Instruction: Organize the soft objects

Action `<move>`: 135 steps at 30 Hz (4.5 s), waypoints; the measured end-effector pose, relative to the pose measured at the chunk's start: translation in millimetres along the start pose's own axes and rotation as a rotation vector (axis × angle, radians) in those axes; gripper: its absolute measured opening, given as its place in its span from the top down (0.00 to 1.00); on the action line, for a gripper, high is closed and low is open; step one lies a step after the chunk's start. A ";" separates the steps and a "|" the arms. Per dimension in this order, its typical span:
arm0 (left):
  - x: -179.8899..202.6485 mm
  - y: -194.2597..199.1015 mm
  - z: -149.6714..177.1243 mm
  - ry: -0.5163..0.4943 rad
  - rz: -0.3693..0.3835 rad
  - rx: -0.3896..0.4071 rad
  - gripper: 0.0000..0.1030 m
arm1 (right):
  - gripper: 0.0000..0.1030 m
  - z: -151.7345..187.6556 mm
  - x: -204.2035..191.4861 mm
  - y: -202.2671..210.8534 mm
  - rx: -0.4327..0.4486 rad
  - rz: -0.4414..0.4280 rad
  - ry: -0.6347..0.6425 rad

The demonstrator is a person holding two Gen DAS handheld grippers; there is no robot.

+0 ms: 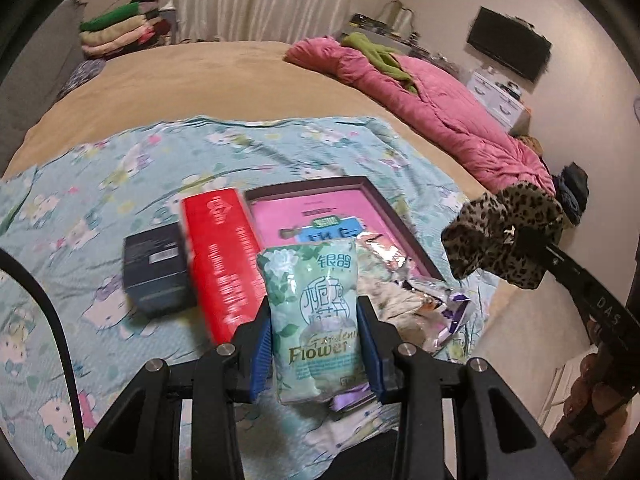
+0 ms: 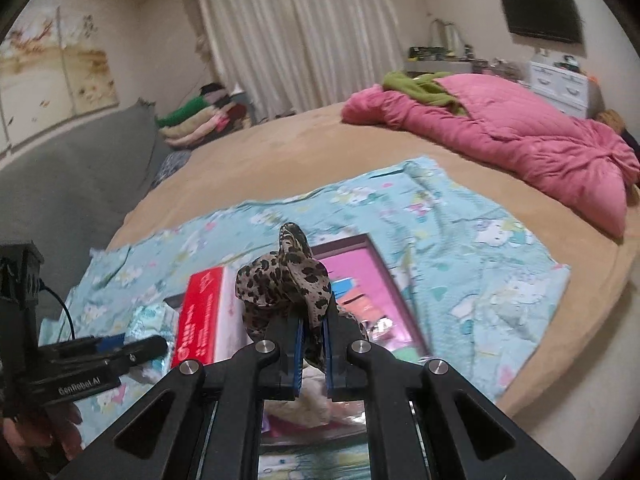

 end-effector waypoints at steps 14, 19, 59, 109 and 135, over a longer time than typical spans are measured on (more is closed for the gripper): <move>47.4 -57.4 -4.8 -0.126 -0.020 -0.094 0.62 | 0.93 13.6 27.1 -25.8 -0.066 0.000 -0.064; 50.2 -69.1 -1.5 -0.142 -0.025 -0.114 0.62 | 0.93 21.0 37.7 -35.8 -0.090 0.012 -0.075; 50.5 -108.3 6.6 -0.102 0.034 -0.174 0.56 | 0.40 52.8 79.5 -72.8 -0.182 0.147 -0.113; 4.4 16.5 17.9 -0.034 -0.093 -0.029 0.15 | 0.20 22.9 10.4 5.3 -0.023 0.198 -0.075; -28.1 87.0 58.5 0.004 -0.194 0.011 0.15 | 0.15 69.5 -49.5 51.1 -0.043 0.129 -0.024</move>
Point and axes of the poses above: each gripper's, at about its wrist camera, not at the fingertips, and y roughly against the way its jaws point, x to its right, z to its underside, the point moved 10 cm from there along -y, roughly the way its jaws point, and after that the axes turned 10 degrees about -y, right-handed, at the moved point
